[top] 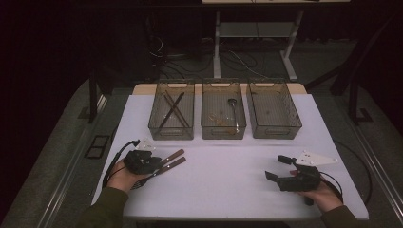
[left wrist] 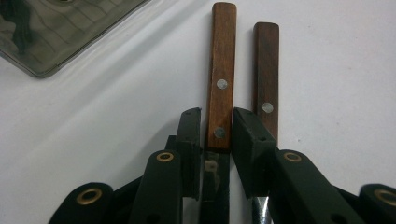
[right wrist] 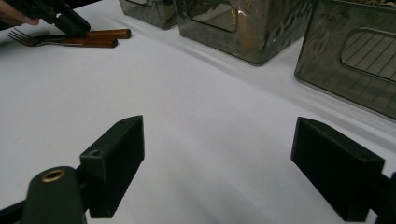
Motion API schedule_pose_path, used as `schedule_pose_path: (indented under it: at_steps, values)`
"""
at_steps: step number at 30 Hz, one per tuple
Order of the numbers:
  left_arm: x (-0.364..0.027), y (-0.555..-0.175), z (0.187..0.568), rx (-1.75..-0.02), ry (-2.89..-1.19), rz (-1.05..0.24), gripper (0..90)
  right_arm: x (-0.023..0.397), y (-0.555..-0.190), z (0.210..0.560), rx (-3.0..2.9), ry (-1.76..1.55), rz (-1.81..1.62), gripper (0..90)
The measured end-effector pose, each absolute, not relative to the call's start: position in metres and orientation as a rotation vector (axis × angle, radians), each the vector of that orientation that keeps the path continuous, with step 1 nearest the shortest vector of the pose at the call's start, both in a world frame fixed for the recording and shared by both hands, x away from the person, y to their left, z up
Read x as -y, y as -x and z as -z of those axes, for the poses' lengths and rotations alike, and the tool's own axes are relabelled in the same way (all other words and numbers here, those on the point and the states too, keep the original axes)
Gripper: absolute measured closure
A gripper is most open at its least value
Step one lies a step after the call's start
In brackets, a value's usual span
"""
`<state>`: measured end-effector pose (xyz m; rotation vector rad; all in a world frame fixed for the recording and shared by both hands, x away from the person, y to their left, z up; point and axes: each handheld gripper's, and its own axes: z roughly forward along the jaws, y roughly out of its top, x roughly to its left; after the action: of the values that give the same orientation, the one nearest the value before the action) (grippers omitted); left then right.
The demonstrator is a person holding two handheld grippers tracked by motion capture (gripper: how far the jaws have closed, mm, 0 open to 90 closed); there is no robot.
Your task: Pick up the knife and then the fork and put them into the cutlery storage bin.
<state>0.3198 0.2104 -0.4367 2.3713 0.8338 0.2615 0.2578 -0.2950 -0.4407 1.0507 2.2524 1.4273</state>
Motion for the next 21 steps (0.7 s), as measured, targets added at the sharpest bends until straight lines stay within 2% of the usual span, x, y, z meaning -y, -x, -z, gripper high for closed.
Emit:
schedule_pose_path:
  at_steps: [9,21]
  values:
    - [-0.211,-0.319,0.438,-0.783,-2.372,-0.263,76.6,0.294,-0.258,0.44,-2.256,-1.05,-1.426,17.0]
    - [-0.216,-0.33,0.437,-0.773,-2.356,-0.183,77.0,0.295,-0.26,0.441,-2.251,-1.06,-1.452,16.9]
